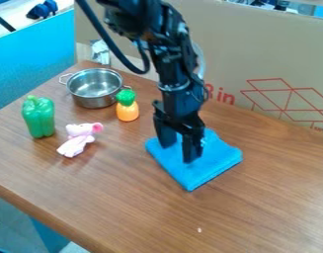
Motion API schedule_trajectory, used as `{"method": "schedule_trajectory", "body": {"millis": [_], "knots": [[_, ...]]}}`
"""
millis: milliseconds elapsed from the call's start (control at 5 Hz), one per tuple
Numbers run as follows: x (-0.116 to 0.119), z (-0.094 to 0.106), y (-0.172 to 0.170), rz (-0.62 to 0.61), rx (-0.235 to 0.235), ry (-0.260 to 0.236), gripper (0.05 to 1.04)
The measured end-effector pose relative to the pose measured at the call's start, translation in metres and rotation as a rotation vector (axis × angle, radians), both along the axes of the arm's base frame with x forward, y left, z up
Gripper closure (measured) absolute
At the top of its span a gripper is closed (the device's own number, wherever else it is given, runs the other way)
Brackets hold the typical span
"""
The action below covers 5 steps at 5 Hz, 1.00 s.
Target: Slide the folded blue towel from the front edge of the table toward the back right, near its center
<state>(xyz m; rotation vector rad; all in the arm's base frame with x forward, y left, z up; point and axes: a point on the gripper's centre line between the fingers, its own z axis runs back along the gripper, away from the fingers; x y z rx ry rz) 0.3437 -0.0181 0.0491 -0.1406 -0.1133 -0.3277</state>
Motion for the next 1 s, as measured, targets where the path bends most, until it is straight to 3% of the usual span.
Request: {"method": "schedule_trajectory", "body": {"millis": [400, 600, 800, 1000], "knots": [[-0.028, 0.052, 0.031, 0.047, -0.101, -0.248, 0.082], [-0.052, 0.073, 0.049, 0.018, -0.067, -0.207, 0.082], [-0.082, 0.074, 0.075, -0.022, 0.108, -0.057, 0.082], [-0.098, 0.069, 0.09, 0.001, 0.197, 0.023, 0.082]]}}
